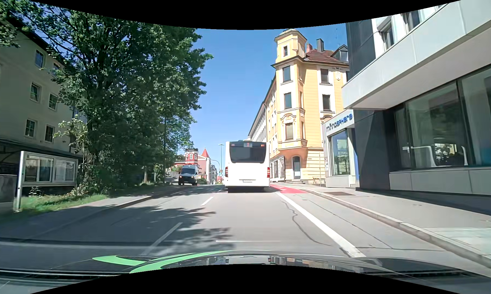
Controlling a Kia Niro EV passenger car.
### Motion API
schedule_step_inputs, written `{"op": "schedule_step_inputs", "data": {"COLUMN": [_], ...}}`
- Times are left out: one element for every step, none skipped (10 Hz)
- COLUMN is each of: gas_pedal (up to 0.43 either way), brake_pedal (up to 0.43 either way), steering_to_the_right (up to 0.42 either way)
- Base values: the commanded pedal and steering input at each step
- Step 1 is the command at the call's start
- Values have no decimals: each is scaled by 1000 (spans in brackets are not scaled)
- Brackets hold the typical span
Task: Follow the waypoints while adhering to traffic rules and regulations
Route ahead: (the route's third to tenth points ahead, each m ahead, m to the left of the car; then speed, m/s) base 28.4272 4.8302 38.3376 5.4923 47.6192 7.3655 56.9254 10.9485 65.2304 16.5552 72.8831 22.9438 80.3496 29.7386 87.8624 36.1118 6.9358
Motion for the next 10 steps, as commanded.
{"op": "schedule_step_inputs", "data": {"gas_pedal": [169,169,169,169,169,169,169,169,169,169], "brake_pedal": [0,0,0,0,0,0,0,0,0,0], "steering_to_the_right": [-4,-6,-8,-9,-7,-5,-4,-2,3,1]}}
